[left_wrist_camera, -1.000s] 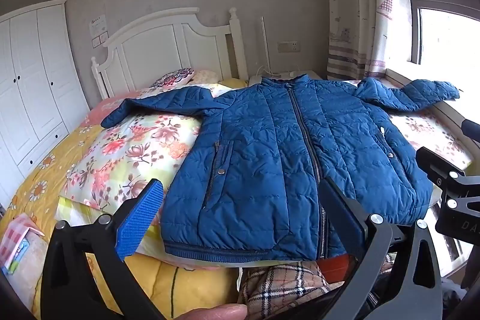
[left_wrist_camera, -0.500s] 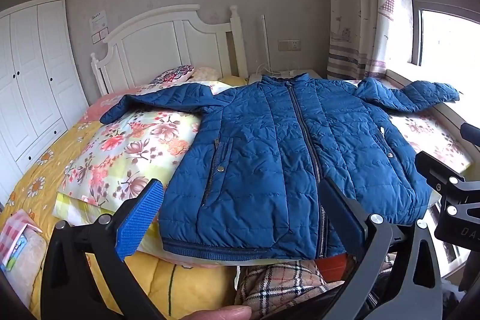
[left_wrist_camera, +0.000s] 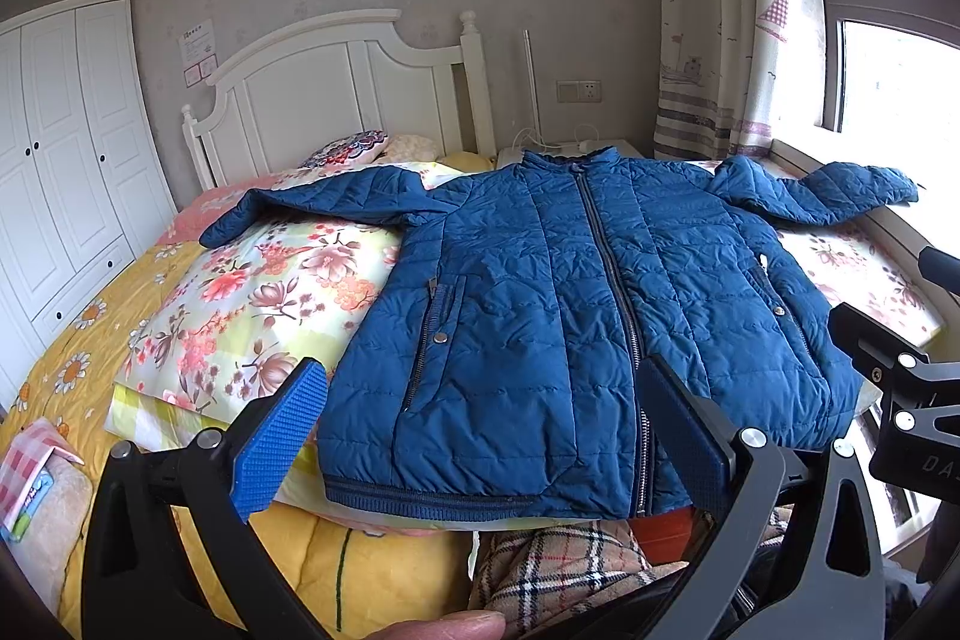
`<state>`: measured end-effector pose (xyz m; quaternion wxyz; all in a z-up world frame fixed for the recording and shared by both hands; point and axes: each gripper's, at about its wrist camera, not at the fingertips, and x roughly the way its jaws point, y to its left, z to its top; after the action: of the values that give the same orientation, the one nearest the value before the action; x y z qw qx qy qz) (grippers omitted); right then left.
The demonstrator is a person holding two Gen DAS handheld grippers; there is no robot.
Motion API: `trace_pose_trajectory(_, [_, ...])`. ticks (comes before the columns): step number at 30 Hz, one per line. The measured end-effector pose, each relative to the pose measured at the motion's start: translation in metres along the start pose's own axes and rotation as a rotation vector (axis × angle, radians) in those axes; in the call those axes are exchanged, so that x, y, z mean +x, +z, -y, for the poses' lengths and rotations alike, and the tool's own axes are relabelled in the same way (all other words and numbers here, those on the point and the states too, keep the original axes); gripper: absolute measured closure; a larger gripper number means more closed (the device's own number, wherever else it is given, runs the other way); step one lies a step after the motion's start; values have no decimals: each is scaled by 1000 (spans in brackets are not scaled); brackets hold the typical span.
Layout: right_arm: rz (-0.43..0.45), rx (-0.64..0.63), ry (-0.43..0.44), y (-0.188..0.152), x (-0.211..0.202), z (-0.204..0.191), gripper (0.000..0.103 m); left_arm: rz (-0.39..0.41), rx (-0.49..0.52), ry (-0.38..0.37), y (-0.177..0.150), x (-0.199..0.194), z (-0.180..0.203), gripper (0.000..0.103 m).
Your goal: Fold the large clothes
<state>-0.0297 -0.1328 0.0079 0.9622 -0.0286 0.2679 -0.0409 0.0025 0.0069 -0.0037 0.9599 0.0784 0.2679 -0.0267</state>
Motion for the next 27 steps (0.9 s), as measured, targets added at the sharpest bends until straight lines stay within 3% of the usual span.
trace_pose_trajectory(27, [-2, 3, 5, 1, 0, -3, 2, 0, 0, 0, 0, 0, -1, 4])
